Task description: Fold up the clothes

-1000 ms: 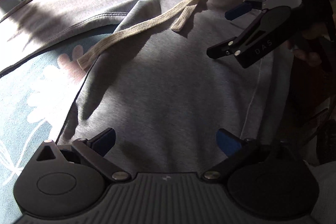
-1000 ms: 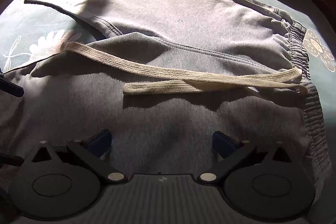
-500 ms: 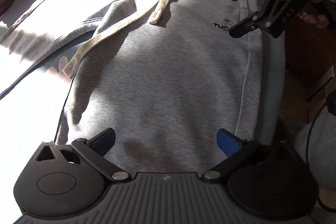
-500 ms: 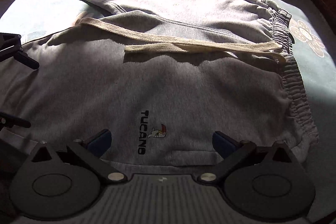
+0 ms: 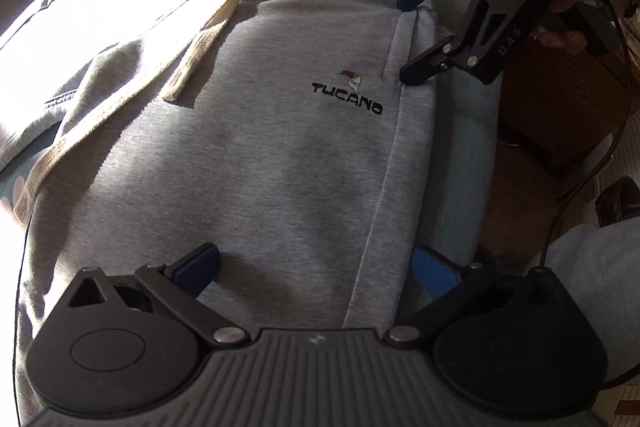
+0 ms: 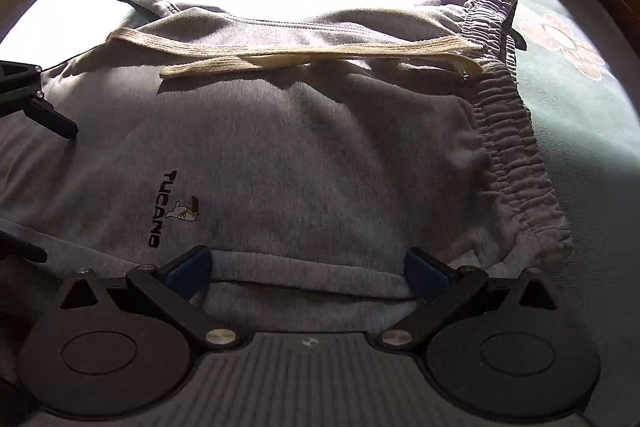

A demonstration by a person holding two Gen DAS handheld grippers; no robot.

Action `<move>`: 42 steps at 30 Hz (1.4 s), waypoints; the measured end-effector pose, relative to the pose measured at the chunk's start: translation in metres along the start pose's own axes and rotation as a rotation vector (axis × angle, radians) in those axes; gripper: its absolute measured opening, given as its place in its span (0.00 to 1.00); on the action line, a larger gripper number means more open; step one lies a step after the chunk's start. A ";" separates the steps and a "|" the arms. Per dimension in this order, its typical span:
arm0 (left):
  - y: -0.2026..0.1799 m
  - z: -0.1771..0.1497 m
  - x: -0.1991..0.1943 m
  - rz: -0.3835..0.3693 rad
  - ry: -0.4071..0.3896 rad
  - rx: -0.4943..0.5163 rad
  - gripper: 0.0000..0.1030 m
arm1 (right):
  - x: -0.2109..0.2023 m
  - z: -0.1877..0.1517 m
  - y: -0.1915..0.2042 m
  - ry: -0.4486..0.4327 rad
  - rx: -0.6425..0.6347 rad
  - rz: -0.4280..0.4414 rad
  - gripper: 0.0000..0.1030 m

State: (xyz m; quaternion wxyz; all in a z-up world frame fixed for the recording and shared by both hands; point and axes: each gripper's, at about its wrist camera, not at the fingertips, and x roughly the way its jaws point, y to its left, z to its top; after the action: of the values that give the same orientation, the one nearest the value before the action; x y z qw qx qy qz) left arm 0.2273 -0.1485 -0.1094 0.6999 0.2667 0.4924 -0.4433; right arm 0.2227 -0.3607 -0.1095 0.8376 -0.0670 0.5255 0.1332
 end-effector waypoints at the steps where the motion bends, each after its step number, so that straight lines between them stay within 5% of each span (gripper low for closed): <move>1: -0.004 0.000 -0.001 -0.008 0.013 0.028 0.99 | -0.002 -0.002 0.002 0.010 -0.032 -0.006 1.00; 5: -0.010 0.009 -0.014 -0.035 -0.025 0.088 0.99 | -0.012 0.002 0.011 0.021 -0.122 -0.016 1.00; 11: -0.026 0.041 0.005 -0.097 -0.116 0.174 0.99 | -0.010 0.033 -0.005 -0.094 -0.082 0.007 1.00; 18: -0.046 0.026 0.015 -0.266 -0.040 0.162 0.99 | -0.004 -0.008 -0.028 -0.046 -0.046 0.047 1.00; 21: -0.049 0.027 0.005 -0.297 -0.026 0.197 0.99 | -0.008 -0.012 -0.012 -0.010 -0.178 -0.001 1.00; 30: -0.029 0.034 0.008 -0.260 -0.045 0.140 0.99 | -0.004 0.050 -0.029 -0.140 -0.121 0.070 1.00; 33: -0.022 0.033 0.006 -0.305 -0.030 0.086 0.99 | 0.019 0.046 -0.049 -0.035 -0.040 0.063 1.00; 36: -0.015 0.034 0.006 -0.346 -0.009 0.033 0.99 | 0.012 0.030 -0.064 -0.030 -0.037 0.053 1.00; 42: -0.002 0.040 -0.010 -0.304 -0.061 -0.004 0.99 | -0.014 0.035 -0.052 -0.044 0.018 0.073 1.00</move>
State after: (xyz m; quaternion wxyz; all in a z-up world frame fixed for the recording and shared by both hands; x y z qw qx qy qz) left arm 0.2426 -0.1778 -0.0852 0.6397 0.1741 0.5064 -0.5513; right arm 0.2626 -0.4041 -0.0827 0.8441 -0.0374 0.5104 0.1603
